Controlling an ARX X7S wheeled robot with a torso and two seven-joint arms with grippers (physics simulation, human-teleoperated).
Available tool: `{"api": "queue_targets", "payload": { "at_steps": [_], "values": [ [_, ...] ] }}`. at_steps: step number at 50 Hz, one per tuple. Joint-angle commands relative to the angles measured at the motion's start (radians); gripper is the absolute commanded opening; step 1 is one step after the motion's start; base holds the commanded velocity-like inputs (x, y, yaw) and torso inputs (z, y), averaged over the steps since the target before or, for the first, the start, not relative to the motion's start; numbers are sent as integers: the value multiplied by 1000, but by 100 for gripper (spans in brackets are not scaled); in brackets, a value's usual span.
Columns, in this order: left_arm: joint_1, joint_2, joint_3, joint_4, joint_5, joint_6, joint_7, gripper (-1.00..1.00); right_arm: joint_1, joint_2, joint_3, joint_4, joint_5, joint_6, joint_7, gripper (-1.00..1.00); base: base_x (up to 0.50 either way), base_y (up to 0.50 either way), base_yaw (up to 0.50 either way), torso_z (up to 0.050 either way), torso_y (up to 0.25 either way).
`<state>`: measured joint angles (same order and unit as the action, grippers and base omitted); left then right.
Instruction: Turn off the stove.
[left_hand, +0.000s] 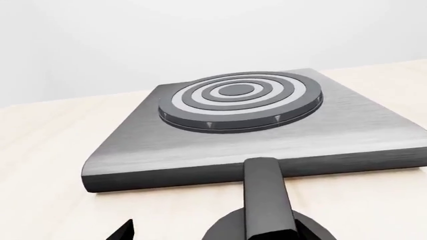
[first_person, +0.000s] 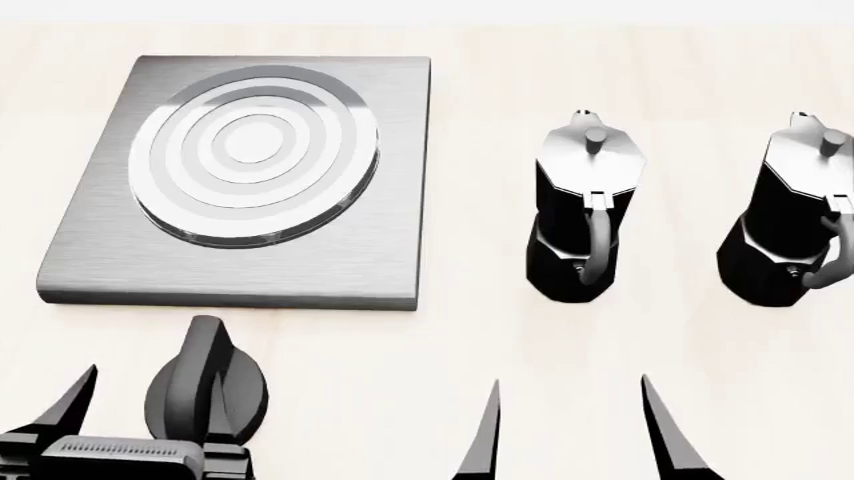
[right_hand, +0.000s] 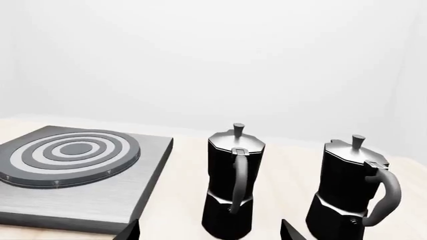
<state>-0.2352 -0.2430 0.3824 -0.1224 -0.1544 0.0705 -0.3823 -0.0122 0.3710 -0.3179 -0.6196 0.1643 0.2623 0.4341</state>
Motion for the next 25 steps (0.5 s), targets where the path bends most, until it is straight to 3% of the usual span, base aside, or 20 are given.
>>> {"api": "queue_targets", "payload": {
  "at_steps": [1, 25],
  "values": [
    [6, -13, -16, -36, -27, -4, -10, 100, 0, 2, -2, 6, 1, -5, 2, 100, 0, 0, 0, 0, 0],
    [41, -44, -31, -16, -42, -17, -30, 100, 5, 7, -4, 5, 10, -3, 6, 100, 0, 0, 0, 0, -1]
  ]
}}
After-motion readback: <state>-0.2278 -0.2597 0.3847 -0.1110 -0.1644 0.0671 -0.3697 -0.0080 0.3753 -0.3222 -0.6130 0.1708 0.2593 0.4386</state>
